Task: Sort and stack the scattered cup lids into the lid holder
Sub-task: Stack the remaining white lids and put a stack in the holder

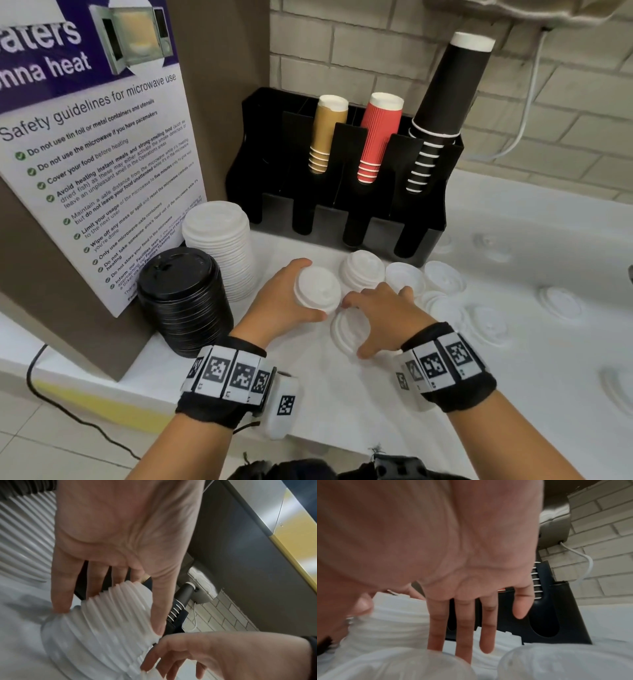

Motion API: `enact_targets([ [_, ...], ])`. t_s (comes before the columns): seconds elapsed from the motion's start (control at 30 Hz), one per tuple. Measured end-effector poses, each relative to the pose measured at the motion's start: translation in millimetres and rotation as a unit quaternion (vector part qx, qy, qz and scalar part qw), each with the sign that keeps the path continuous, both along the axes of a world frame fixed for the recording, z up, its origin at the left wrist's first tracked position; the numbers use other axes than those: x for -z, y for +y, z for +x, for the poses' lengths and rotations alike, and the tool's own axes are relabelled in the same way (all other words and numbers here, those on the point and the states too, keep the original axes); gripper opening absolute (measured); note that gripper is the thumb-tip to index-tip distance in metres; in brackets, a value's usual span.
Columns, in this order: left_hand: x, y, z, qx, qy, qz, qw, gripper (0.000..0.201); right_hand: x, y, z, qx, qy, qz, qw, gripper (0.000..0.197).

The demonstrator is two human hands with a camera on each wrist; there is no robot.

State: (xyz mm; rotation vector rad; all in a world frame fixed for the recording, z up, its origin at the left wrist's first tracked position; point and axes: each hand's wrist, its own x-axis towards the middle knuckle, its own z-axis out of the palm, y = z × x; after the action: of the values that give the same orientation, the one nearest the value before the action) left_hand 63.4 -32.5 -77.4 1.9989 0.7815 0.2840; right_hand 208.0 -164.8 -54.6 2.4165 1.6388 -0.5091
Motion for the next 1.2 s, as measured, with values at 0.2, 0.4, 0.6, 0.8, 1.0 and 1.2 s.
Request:
enact_targets([
  [0.2,3.8,2.0,-1.8,-0.012,-0.008,-0.017,1.000,0.086,-17.0,-6.5,22.1,0.103,0.186,0.147,0.966,0.071],
  [0.4,7.5,4.5,-4.1,-0.009,-0.016,-0.031,0.999,0.085,-20.9,-11.0,25.5,0.179,0.327,0.318,0.872,0.047],
  [0.6,11.5,6.4,-3.2,-0.023,-0.038,-0.038,0.998,0.077,-3.0,12.9,-5.4,0.153,0.373,0.373,0.836,0.035],
  [0.8,8.7,5.8,-4.6,-0.029,-0.030,-0.062,0.997,0.115,5.5,26.6,-18.3,0.102,0.311,0.373,0.868,0.039],
  [1.0,4.5,4.7,-2.6,-0.033,-0.026,-0.073,0.996,0.129,1.1,32.8,-26.7,0.057,0.244,0.352,0.902,0.043],
  [1.2,6.2,5.7,-3.0,-0.027,-0.018,-0.053,0.998,0.115,-2.1,33.2,-28.7,0.045,0.226,0.325,0.917,0.045],
])
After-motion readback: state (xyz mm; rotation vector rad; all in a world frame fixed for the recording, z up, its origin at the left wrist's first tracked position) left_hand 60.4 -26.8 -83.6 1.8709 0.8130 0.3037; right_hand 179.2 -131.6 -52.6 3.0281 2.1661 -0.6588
